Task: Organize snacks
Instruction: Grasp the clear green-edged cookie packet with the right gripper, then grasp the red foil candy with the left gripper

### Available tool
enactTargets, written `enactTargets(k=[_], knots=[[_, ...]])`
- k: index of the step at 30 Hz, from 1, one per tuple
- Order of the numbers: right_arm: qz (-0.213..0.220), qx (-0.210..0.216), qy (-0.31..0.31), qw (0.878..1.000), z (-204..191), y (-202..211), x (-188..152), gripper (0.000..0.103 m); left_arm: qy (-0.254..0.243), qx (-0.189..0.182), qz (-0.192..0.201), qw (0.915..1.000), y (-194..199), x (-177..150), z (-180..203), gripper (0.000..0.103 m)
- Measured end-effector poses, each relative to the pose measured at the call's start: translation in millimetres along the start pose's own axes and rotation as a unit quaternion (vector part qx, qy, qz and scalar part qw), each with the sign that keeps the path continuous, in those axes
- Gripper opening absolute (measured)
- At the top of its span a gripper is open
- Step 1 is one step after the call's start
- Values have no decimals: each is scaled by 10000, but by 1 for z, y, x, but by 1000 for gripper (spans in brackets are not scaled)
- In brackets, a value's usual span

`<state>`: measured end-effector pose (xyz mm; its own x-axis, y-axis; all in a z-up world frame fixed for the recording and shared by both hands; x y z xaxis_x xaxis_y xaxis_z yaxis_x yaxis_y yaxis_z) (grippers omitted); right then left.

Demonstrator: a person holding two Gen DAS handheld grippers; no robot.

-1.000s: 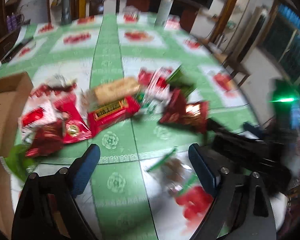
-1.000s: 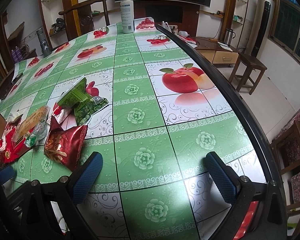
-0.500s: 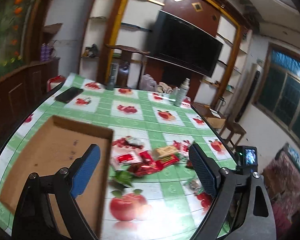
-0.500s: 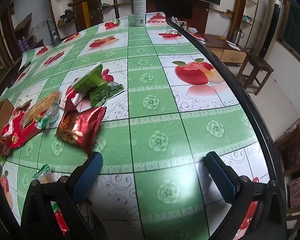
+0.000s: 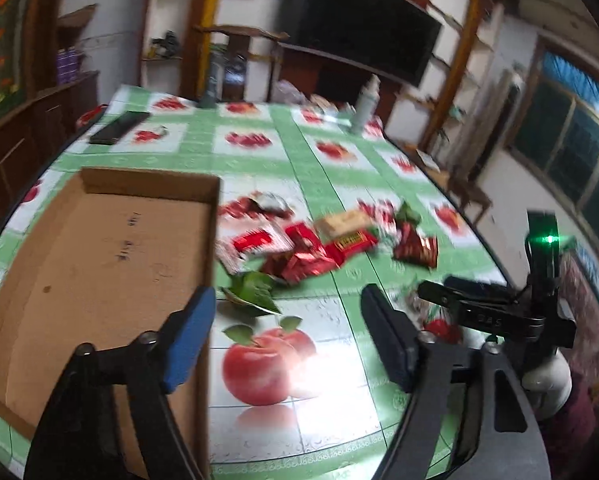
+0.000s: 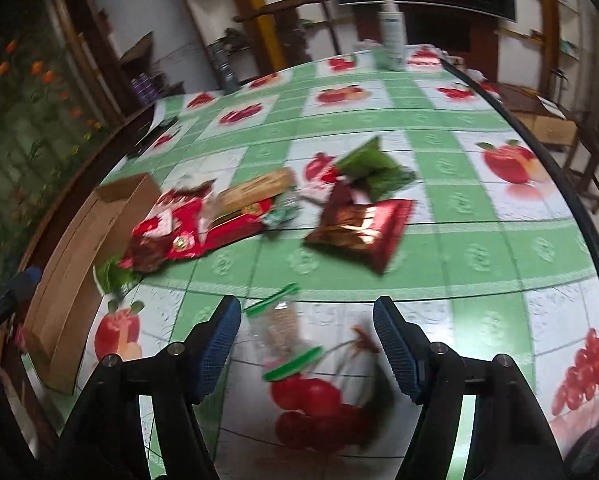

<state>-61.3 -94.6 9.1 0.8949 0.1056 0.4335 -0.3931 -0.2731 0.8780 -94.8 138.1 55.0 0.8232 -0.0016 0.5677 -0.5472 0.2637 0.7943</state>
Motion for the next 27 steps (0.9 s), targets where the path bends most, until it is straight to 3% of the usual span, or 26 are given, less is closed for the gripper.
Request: enactTargets(k=[5, 7, 9, 15, 16, 18, 19, 21, 27], knots=[[-92, -144, 330, 9993, -18, -16, -2, 54, -434, 253, -280, 9983, -26, 14, 15, 68], [-154, -85, 335, 9993, -16, -21, -2, 42, -608, 407, -440, 9963, -41, 20, 21, 68], [-170, 20, 304, 9994, -15, -23, -2, 36, -778, 481, -605, 9940, -56, 24, 26, 68], [-109, 175, 272, 9994, -11, -24, -2, 34, -713, 366, -1060, 9911, -86, 30, 27, 66], [-98, 182, 276, 9994, -11, -24, -2, 34, -687, 378, -1108, 9907, -89, 31, 27, 60], [-84, 167, 304, 9994, -12, -24, -2, 35, -648, 471, -1276, 9886, -98, 29, 25, 14], [-77, 150, 320, 9993, -12, -24, -2, 35, -621, 449, -1325, 9882, -101, 29, 24, 8], [-67, 133, 364, 9992, -14, -24, -2, 35, -523, 407, -1334, 9889, -104, 26, 21, 3], [-27, 128, 399, 9991, -15, -24, -3, 32, -359, 69, -1024, 9941, -84, 25, 18, 3]])
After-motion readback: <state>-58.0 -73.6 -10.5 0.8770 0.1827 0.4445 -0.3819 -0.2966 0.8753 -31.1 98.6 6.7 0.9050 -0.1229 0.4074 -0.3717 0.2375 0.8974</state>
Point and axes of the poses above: each gripper's, at about its wrist camera, not at the fingertips, and y roughly against the way its jaws point, z to its right, x to its top, the point moved 3 cm from there along -y, roughly the way its jaws point, and after that the axes turned 12 degrees about -z, right-handed, at the moved point
